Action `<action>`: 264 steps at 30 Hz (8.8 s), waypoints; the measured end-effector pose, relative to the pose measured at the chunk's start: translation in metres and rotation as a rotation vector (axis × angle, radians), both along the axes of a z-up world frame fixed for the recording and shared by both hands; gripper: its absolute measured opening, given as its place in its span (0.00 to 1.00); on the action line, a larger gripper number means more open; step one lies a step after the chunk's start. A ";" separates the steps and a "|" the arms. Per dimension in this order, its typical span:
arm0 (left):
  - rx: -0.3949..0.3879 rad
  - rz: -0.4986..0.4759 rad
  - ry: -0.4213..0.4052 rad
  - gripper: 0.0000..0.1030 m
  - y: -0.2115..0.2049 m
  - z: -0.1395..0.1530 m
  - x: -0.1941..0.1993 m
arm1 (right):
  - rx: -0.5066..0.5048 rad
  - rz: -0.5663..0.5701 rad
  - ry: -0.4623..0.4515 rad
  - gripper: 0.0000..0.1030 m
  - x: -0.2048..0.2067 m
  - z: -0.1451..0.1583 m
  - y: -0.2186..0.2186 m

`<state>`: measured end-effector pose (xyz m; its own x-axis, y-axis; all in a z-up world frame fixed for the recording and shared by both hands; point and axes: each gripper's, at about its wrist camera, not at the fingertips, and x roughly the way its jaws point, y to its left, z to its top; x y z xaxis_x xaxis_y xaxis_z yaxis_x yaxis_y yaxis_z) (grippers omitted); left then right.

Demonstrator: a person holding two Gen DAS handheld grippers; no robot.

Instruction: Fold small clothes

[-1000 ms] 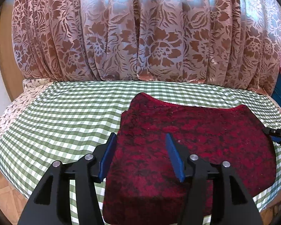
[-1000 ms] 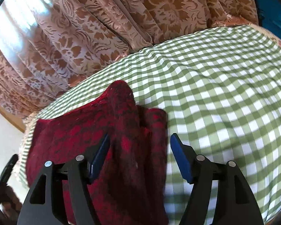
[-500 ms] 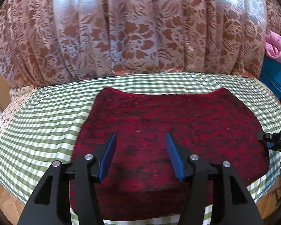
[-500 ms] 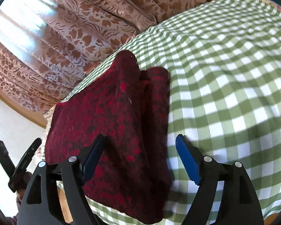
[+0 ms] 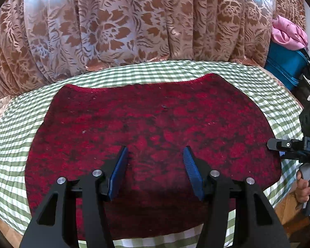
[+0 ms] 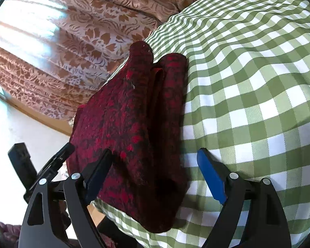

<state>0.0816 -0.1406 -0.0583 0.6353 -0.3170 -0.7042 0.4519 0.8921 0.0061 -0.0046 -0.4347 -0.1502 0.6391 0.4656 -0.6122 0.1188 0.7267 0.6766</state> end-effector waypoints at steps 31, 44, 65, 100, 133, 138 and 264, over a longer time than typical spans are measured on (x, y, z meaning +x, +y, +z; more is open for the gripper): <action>-0.269 0.286 0.184 0.65 0.144 0.002 0.157 | -0.308 -0.125 -0.078 0.72 0.088 0.060 0.017; -0.329 0.341 0.158 0.13 0.141 -0.014 0.192 | -0.439 -0.162 -0.085 0.17 0.137 0.069 0.028; -0.243 0.332 0.005 0.45 0.161 0.010 0.113 | -0.144 -0.154 0.034 0.73 0.089 0.026 -0.013; -0.421 -0.057 0.321 0.44 0.086 -0.061 0.057 | -0.093 0.228 -0.225 0.27 0.062 0.136 0.144; -0.513 -0.142 0.422 0.57 0.190 0.028 0.156 | -0.852 0.437 -0.361 0.50 0.095 0.067 0.393; -0.413 -0.197 0.428 0.18 0.163 0.032 0.150 | -0.835 0.465 -0.429 0.65 0.085 0.071 0.389; -0.866 0.163 0.133 0.64 0.365 0.016 0.185 | 0.212 0.806 -0.236 0.82 0.338 0.117 0.329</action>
